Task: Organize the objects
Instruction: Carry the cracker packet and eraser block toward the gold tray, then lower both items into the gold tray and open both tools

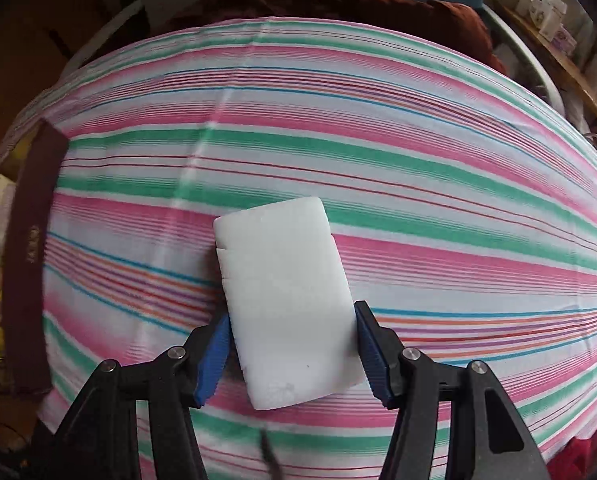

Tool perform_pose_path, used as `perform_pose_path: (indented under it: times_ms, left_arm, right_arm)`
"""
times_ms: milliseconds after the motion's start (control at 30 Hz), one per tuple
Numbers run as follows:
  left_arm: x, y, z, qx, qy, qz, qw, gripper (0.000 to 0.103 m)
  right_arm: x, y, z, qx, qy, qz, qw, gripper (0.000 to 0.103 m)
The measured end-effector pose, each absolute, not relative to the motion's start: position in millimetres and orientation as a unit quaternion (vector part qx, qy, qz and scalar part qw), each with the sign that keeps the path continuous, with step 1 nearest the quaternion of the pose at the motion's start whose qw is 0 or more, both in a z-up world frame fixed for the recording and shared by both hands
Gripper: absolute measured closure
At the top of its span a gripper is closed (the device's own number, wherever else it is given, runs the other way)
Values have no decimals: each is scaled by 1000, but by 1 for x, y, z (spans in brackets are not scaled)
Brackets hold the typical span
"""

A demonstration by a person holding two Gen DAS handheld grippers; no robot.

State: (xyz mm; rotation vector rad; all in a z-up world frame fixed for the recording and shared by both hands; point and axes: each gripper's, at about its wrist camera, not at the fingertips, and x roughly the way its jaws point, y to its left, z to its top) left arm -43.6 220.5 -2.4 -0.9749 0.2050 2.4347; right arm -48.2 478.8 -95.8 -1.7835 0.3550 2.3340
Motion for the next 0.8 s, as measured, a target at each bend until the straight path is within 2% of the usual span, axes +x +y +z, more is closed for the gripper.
perform_pose_path:
  times_ms: [233, 467, 733, 800]
  left_arm:
    - [-57, 155, -6, -371, 30, 903, 214, 62]
    - [-76, 77, -19, -393, -31, 904, 162, 62]
    - [-80, 58, -21, -393, -60, 902, 170, 61]
    - [-82, 66, -21, -390, -61, 901, 182, 50]
  right_arm:
    - [-96, 390, -51, -540, 145, 829, 8, 44]
    - [-102, 317, -25, -495, 166, 850, -66, 44]
    - [-137, 285, -21, -497, 188, 842, -90, 40]
    - [-145, 283, -24, -501, 200, 837, -92, 38]
